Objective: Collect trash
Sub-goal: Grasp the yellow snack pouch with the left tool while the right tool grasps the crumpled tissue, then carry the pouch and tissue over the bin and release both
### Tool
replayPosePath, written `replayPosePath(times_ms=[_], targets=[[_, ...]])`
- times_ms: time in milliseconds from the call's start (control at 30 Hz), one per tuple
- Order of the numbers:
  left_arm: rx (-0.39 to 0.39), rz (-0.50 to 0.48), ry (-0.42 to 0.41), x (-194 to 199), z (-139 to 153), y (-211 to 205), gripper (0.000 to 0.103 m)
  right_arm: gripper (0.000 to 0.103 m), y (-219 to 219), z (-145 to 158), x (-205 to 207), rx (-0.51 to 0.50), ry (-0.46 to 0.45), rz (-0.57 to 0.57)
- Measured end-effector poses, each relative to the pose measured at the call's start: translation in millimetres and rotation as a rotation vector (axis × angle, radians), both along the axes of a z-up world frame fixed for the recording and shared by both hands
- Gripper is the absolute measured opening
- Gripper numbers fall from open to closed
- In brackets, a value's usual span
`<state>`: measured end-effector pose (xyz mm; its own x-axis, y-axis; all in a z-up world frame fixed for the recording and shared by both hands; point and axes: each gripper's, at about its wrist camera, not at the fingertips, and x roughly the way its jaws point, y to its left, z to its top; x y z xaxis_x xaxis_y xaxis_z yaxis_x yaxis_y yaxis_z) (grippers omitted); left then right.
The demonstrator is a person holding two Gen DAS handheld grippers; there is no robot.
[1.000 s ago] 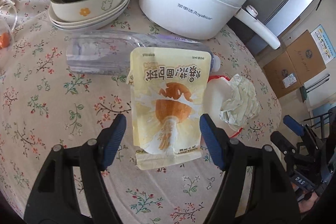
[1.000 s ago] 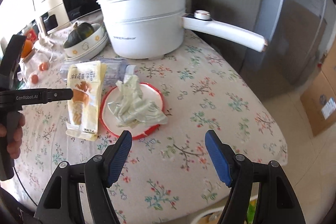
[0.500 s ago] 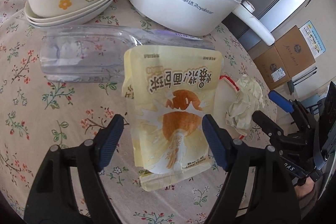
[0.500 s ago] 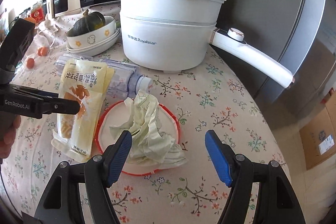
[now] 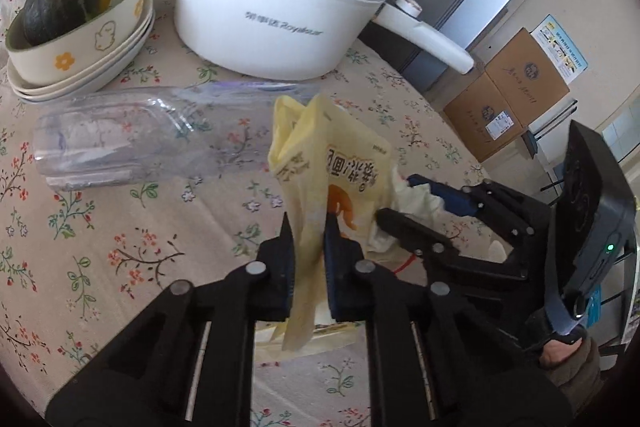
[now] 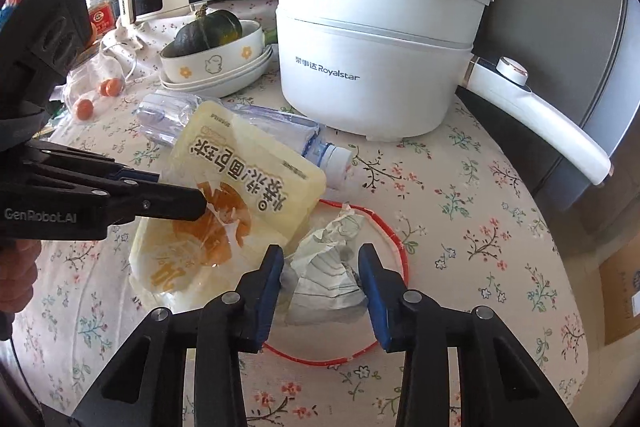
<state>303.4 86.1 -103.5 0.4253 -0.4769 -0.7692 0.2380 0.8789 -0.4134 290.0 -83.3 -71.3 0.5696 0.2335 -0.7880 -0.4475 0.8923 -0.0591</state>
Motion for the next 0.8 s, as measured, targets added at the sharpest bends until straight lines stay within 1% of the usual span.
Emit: replayPosePath(times_ms=[33,100,167,267,333,433,533,600,700,800], targets=[[-0.006,-0.009,-0.014,-1.7,5.2,-4.1,0.014,0.038,0.2,0.4,-0.4,0.003,0.002,-0.003],[0.007,-0.036,-0.039,-5.1,13.6,-14.4,0.012,0.037,0.7,1.2,-2.1,0.0,-0.003,-0.004],[0.05,-0.05,-0.042,-5.5,17.4,-23.0,0.009,0.036,1.4,3.0,-3.3,-0.006,-0.008,-0.006],[0.11,-0.03,-0.035,-6.7,18.5,-26.9,0.004,0.034,-2.1,10.2,-4.7,0.005,-0.016,-0.018],[0.133,-0.006,-0.033,-7.1,20.9,-26.0,0.003,0.033,-5.4,15.2,-6.7,0.02,-0.018,-0.023],[0.138,0.022,-0.053,-9.6,31.5,-23.5,0.003,0.032,-8.7,18.1,-10.7,0.014,-0.027,-0.028],[0.13,0.016,-0.085,-14.4,43.4,-21.4,0.003,0.032,-14.1,24.0,-14.5,0.029,-0.041,-0.039],[0.126,0.018,-0.09,-20.4,48.9,-15.8,0.003,0.032,-16.1,28.0,-15.9,0.038,-0.044,-0.041],[0.121,0.029,-0.117,-25.8,59.4,-15.1,0.003,0.032,-17.9,32.2,-20.0,0.026,-0.042,-0.047],[0.085,0.058,-0.146,-29.6,73.2,-9.8,0.003,0.032,-18.9,40.2,-27.2,0.02,-0.047,-0.049]])
